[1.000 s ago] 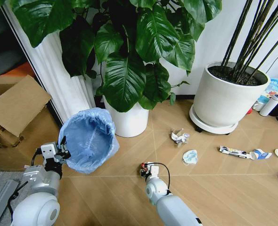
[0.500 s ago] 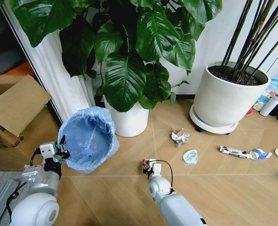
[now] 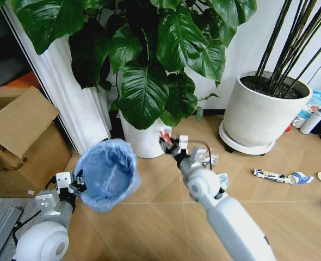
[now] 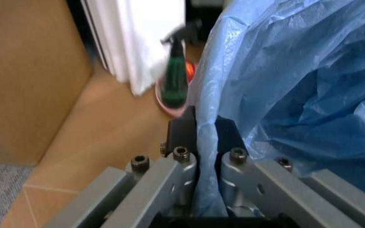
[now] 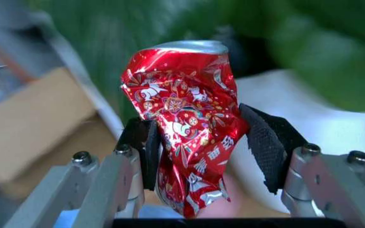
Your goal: Pick up the trash bin and place the garbage on the floor into it.
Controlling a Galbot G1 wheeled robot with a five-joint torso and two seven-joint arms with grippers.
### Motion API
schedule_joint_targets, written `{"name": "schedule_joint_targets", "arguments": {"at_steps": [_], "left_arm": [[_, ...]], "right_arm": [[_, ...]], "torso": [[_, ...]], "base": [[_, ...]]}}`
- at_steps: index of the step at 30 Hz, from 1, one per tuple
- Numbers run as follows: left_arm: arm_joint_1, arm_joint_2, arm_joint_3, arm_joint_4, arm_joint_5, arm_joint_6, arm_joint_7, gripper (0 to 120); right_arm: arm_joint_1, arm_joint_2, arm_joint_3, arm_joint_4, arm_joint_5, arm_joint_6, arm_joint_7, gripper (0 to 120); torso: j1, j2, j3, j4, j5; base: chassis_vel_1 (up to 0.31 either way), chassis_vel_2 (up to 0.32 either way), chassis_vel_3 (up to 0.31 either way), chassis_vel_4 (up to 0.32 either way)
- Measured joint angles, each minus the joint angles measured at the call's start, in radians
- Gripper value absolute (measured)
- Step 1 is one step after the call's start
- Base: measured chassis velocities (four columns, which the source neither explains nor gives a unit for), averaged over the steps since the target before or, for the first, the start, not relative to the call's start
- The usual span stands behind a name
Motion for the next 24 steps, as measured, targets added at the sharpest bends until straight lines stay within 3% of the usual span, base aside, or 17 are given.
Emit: {"name": "schedule_joint_targets", "arguments": {"at_steps": [5,9,12,24], "left_arm": [[-0.024,0.041,0.036,0.019,-0.049,0.043,-0.010,0],[-0.075,0.075,0.099,0.058,-0.099,0.077,-0.036,0],[-0.092,0.075,0.108,0.063,-0.122,0.082,-0.049,0],[-0.154,0.097,0.105,0.065,-0.186,0.092,-0.068,0]], "right_arm": [[0.054,0.000,-0.083,0.029,0.057,-0.012,0.007,43],[0.158,0.025,-0.261,0.020,0.142,-0.033,0.053,43],[0.175,0.031,-0.307,0.000,0.147,-0.035,0.062,43],[0.186,0.023,-0.356,-0.029,0.221,-0.117,0.147,45]], "torso": [[0.000,0.000,0.000,0.0001,-0.0001],[0.000,0.000,0.000,0.0004,-0.0002],[0.000,0.000,0.000,0.0004,-0.0003],[0.000,0.000,0.000,0.0001,-0.0002]], "base": [[0.000,0.000,0.000,0.000],[0.000,0.000,0.000,0.000],[0.000,0.000,0.000,0.000],[0.000,0.000,0.000,0.000]]}}
